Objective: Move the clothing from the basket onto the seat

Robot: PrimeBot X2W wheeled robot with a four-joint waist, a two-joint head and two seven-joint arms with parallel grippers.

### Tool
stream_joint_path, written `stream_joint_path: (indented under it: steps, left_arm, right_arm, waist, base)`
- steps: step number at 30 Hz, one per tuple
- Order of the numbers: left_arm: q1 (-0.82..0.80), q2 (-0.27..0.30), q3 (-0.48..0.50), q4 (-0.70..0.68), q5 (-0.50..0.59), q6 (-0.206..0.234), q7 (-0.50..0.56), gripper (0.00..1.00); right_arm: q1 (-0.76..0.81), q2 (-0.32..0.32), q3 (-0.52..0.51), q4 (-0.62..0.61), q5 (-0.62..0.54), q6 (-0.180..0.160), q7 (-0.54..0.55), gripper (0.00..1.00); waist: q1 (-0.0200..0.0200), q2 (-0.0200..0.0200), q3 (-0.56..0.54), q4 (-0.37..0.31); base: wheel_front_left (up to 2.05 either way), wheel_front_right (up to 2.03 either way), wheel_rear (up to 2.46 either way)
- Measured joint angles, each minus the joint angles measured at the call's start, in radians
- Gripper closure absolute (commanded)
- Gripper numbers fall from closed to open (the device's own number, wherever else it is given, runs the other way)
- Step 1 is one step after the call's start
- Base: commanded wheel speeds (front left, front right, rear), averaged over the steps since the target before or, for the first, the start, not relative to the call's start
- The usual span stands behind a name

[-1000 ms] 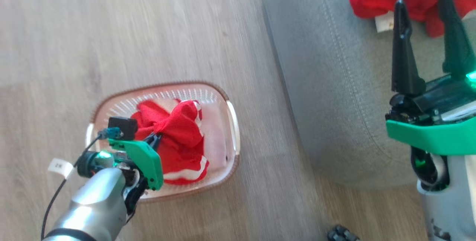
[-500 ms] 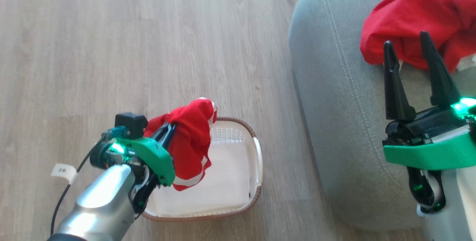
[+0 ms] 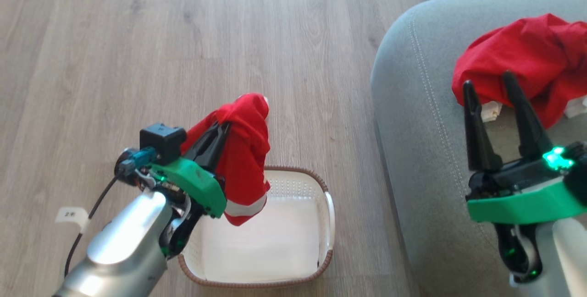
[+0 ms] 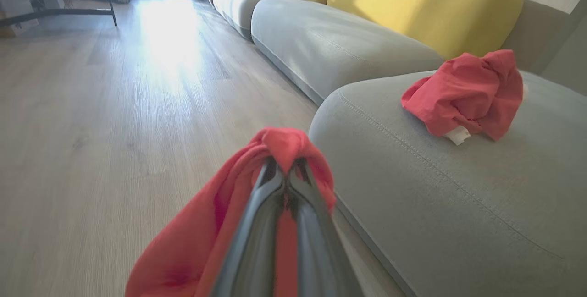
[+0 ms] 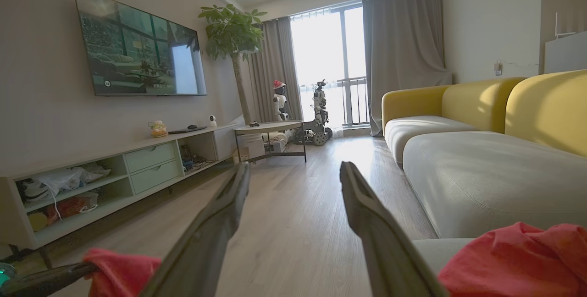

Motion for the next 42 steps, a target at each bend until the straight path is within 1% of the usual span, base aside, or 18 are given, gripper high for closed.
stream_joint_path:
  steps: [2,8,14,21,29,34,37,42]
  left_arm:
    - [0.000,0.013,-0.001,-0.048,0.017,0.019,0.001,1.00]
    - [-0.008,0.044,0.002,-0.185,0.025,0.047,0.035,1.00]
    - [-0.045,0.062,0.006,-0.273,0.041,0.079,0.082,1.00]
    - [-0.109,0.061,0.016,-0.325,0.043,0.090,0.107,1.00]
    - [-0.112,0.062,0.018,-0.346,0.044,0.099,0.124,1.00]
    - [-0.112,0.061,0.011,-0.354,0.044,0.098,0.124,1.00]
    - [-0.112,0.060,0.001,-0.357,0.044,0.098,0.125,1.00]
    - [-0.112,0.058,-0.010,-0.357,0.044,0.095,0.133,1.00]
  right_arm:
    - [0.016,0.000,0.007,0.007,0.002,0.000,0.000,0.00]
    - [0.053,0.000,0.031,0.030,0.019,0.000,0.000,0.00]
    - [0.055,0.000,0.065,0.049,0.026,0.000,0.001,0.00]
    - [0.075,-0.001,0.098,0.063,0.035,0.000,0.001,0.00]
    - [0.073,-0.001,0.145,0.078,0.038,0.000,0.001,0.00]
    - [0.068,-0.002,0.228,0.092,0.061,0.000,0.002,0.00]
    - [0.057,-0.001,0.314,0.107,0.071,0.000,0.009,0.00]
    - [-0.037,0.001,0.447,0.170,0.080,0.000,0.027,0.00]
  waist:
    - [0.0000,0.0000,-0.011,0.005]
    - [0.0000,0.0000,-0.038,0.022]
    - [0.0000,0.0000,-0.055,0.045]
    - [0.0000,0.0000,-0.059,0.057]
    - [0.0000,0.0000,-0.057,0.051]
    - [0.0000,0.0000,-0.058,0.052]
    - [0.0000,0.0000,-0.060,0.055]
    - [0.0000,0.0000,-0.068,0.061]
  base:
    - [0.00,0.00,0.00]
    - [0.00,0.00,0.00]
    - [0.00,0.00,0.00]
    - [0.00,0.00,0.00]
    - [0.00,0.00,0.00]
    - [0.00,0.00,0.00]
    - [0.00,0.00,0.00]
    - [0.00,0.00,0.00]
